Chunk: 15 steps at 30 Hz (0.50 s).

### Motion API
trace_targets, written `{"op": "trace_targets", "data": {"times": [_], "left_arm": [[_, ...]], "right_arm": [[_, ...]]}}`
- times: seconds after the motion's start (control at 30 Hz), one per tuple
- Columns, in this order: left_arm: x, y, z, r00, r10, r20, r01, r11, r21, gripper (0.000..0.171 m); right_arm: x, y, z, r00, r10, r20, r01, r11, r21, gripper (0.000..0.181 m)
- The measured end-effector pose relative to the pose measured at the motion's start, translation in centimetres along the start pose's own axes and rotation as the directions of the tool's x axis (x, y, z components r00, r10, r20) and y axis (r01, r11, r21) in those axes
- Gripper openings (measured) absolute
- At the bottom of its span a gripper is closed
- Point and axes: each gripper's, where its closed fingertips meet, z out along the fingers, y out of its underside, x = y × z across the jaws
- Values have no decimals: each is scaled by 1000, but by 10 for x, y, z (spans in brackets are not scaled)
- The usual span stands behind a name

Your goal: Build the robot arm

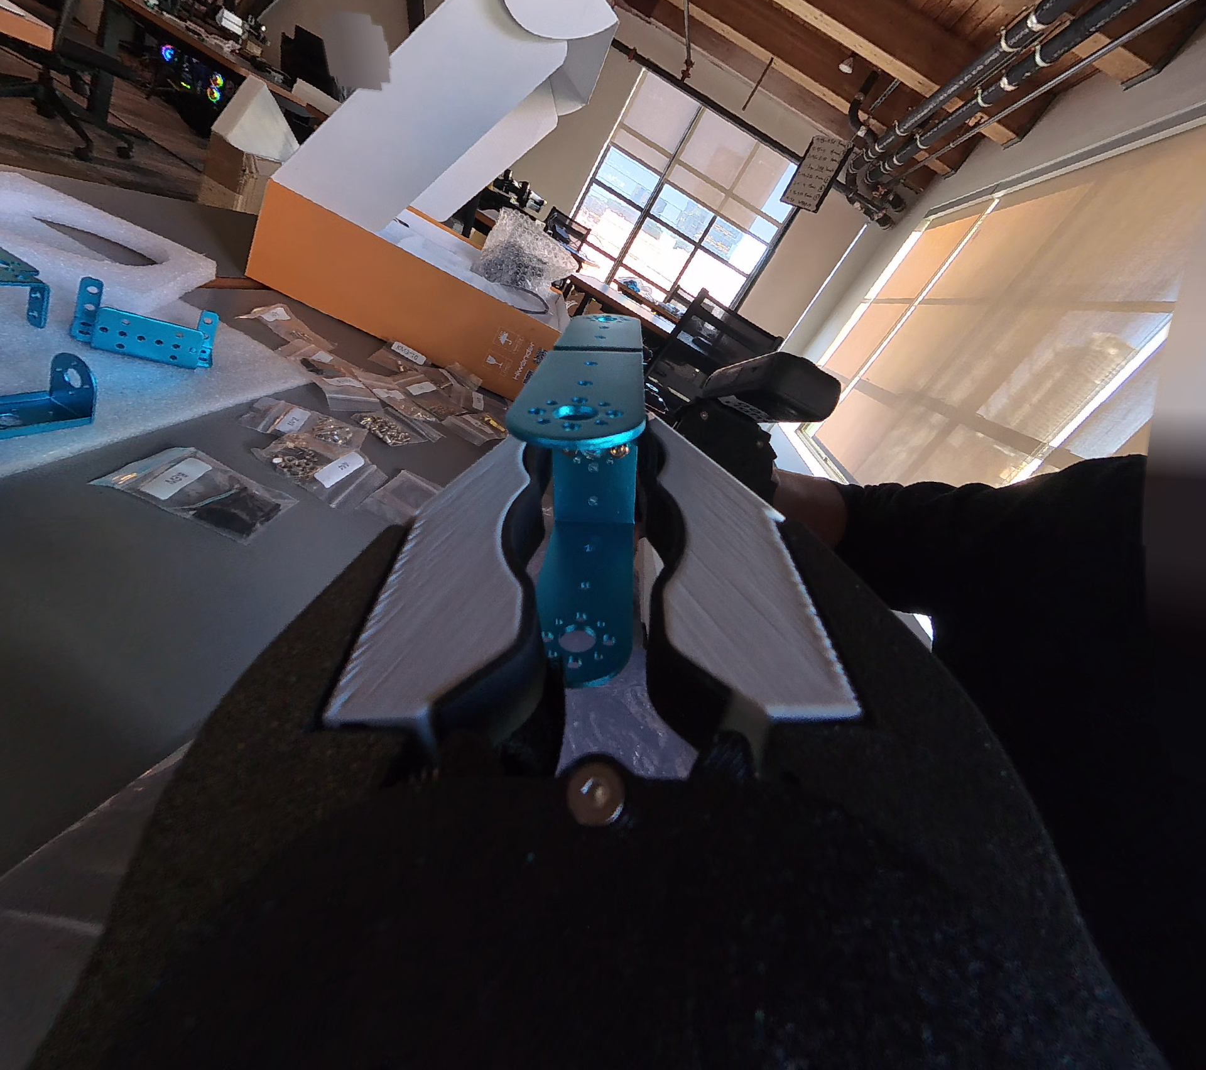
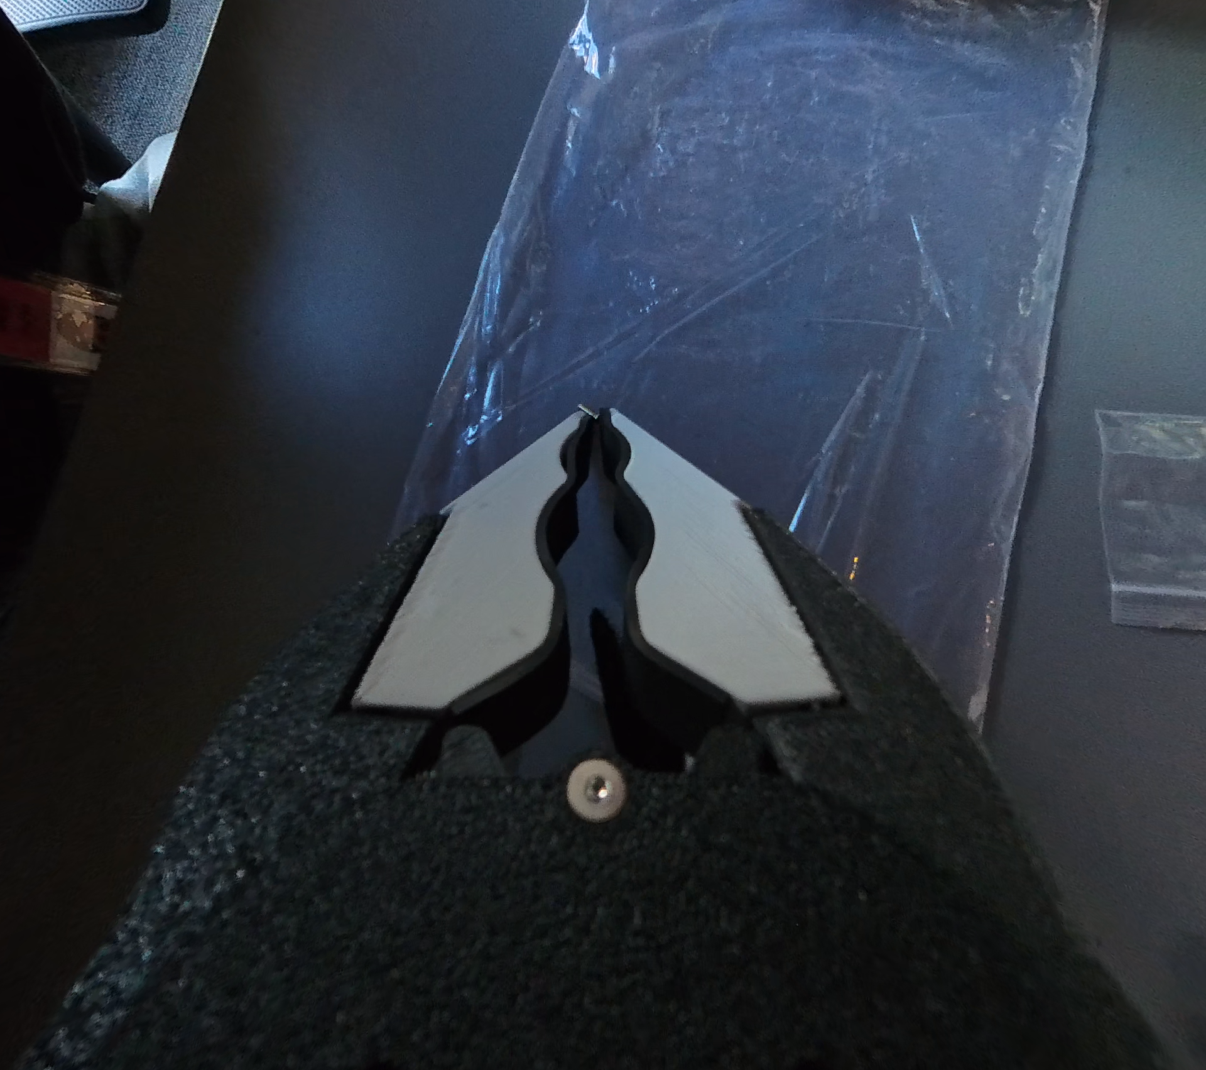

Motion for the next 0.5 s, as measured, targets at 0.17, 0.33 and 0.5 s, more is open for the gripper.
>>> {"op": "trace_targets", "data": {"times": [0.17,0.33,0.5], "left_arm": [[0,0,0,1000,-13,-1,13,1000,5,24],[2,0,2,1000,-21,-14,21,1000,12,24],[16,-17,-2,995,-61,-78,69,993,100,25]], "right_arm": [[4,-2,-1,999,-24,-42,23,1000,-6,0],[8,-6,-2,994,-56,-96,56,998,-9,0],[22,-45,-23,963,-61,-262,97,987,126,0]]}}
